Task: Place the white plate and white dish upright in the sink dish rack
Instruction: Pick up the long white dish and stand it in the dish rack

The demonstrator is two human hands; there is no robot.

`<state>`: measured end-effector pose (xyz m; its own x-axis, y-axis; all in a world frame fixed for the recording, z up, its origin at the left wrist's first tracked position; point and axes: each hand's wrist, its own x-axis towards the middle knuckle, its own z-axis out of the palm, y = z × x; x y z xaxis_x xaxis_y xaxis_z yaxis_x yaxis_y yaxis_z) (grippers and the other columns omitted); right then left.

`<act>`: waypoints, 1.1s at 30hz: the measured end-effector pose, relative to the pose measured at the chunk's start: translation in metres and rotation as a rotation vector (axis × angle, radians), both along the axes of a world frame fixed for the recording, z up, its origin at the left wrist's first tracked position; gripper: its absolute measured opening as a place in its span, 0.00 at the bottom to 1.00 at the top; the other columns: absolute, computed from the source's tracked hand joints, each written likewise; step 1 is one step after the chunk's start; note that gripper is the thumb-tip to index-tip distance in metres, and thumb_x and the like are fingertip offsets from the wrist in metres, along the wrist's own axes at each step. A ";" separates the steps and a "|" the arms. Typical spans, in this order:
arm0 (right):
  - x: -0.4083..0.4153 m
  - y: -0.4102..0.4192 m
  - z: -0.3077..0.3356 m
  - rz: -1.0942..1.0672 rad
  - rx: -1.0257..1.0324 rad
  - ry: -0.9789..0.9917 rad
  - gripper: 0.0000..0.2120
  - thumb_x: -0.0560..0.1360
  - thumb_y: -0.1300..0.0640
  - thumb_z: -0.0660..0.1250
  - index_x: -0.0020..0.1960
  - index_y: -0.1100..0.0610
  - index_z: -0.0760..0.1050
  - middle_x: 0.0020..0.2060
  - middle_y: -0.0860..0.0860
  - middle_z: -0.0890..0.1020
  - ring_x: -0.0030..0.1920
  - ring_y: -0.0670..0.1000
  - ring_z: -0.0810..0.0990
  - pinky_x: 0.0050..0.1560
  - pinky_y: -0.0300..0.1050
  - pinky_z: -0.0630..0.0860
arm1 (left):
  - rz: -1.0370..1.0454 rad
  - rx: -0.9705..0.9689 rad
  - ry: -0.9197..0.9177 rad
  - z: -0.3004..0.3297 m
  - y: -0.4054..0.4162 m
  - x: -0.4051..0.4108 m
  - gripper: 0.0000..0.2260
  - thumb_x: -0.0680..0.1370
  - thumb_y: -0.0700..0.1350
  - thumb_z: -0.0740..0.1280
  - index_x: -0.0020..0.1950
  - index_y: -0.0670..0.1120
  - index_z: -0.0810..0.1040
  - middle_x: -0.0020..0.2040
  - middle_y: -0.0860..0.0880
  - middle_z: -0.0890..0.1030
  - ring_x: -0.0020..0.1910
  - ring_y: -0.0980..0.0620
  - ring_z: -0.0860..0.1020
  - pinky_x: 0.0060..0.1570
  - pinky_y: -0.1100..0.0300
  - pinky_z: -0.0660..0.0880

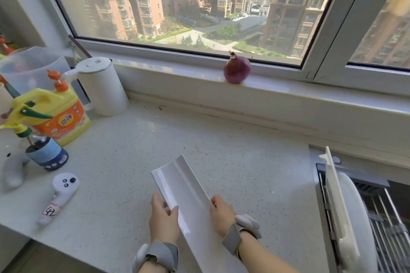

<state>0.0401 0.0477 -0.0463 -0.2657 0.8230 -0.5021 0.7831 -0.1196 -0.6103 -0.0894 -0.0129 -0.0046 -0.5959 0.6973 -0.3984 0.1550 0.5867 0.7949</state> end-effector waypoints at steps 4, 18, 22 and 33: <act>0.008 0.012 0.027 -0.228 0.051 0.251 0.04 0.78 0.60 0.54 0.46 0.55 0.67 0.37 0.50 0.74 0.41 0.52 0.72 0.35 0.41 0.67 | 0.035 0.192 -0.091 0.030 0.015 0.010 0.29 0.77 0.41 0.64 0.75 0.43 0.55 0.57 0.40 0.79 0.54 0.47 0.76 0.56 0.55 0.69; 0.082 0.039 0.182 -0.576 0.358 0.837 0.07 0.77 0.64 0.59 0.43 0.54 0.71 0.36 0.51 0.77 0.31 0.45 0.75 0.33 0.38 0.72 | -0.567 0.460 -0.164 0.162 0.043 0.080 0.09 0.77 0.40 0.61 0.54 0.51 0.71 0.46 0.51 0.80 0.47 0.46 0.79 0.49 0.50 0.77; 0.129 0.027 0.218 -0.471 0.696 0.654 0.12 0.78 0.61 0.57 0.58 0.53 0.73 0.49 0.51 0.77 0.47 0.51 0.76 0.54 0.46 0.72 | -0.580 0.513 -0.293 0.188 0.054 0.111 0.10 0.77 0.33 0.59 0.47 0.47 0.74 0.40 0.48 0.79 0.37 0.49 0.77 0.37 0.58 0.76; 0.295 -0.050 0.215 -0.269 0.854 -0.042 0.24 0.75 0.70 0.57 0.68 0.56 0.65 0.68 0.58 0.68 0.66 0.58 0.70 0.65 0.50 0.69 | -0.815 0.213 -0.648 0.199 0.068 0.244 0.09 0.77 0.34 0.55 0.43 0.39 0.74 0.37 0.42 0.75 0.32 0.44 0.76 0.38 0.55 0.72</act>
